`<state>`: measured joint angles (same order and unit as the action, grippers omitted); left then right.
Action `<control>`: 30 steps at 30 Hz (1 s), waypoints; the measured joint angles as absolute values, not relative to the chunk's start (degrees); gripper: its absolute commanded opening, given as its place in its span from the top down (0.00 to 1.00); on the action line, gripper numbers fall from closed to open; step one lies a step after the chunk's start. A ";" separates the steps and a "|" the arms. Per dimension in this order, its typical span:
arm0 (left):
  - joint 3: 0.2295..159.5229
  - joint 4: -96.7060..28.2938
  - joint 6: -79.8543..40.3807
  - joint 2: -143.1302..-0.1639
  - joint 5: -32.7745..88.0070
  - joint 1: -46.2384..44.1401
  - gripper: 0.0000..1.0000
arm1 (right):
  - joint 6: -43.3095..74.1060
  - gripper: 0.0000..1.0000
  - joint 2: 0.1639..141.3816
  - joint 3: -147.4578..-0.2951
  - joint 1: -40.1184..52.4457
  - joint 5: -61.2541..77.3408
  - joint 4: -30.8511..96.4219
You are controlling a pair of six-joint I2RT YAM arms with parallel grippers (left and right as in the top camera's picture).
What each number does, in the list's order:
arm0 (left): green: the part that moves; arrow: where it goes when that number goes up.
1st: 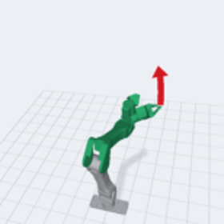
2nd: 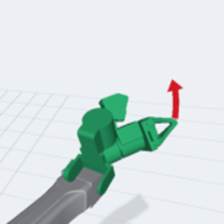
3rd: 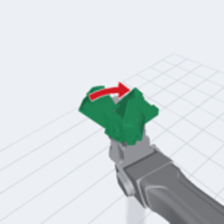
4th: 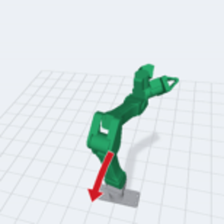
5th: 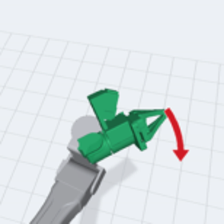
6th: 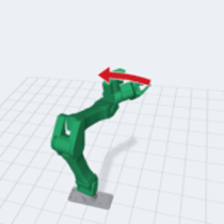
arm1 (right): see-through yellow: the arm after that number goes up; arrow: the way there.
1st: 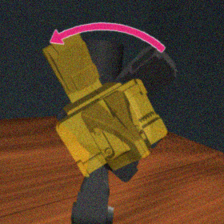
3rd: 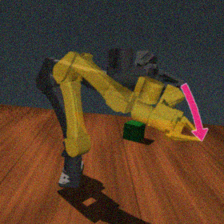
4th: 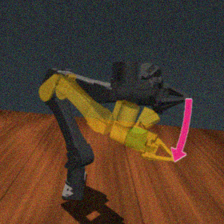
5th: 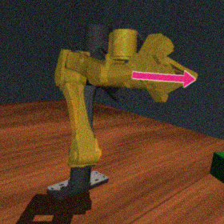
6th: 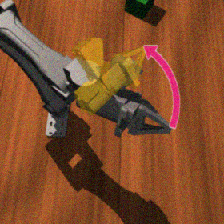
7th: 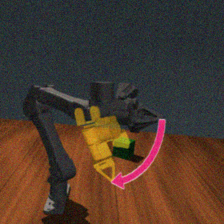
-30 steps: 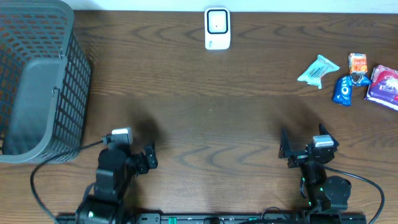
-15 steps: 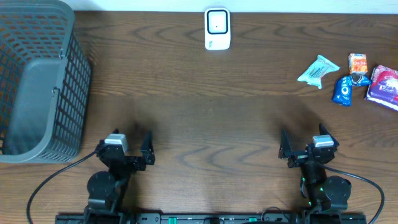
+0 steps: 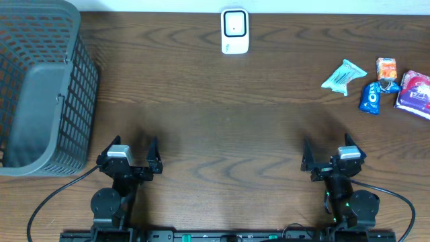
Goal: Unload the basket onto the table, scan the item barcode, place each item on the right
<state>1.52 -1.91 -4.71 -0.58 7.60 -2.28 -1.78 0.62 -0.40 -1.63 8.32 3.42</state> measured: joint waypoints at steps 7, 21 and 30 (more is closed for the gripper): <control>1.52 -1.89 -0.36 -0.58 8.25 0.10 0.02 | -1.78 0.01 0.62 -0.40 -1.63 8.32 3.42; 1.52 -2.13 1.32 -0.58 6.83 3.60 0.02 | -1.78 0.01 0.62 -0.40 -1.63 8.32 3.44; 1.52 -2.26 1.34 -0.58 6.00 2.48 0.02 | -1.78 0.01 0.62 -0.40 -1.63 8.32 3.42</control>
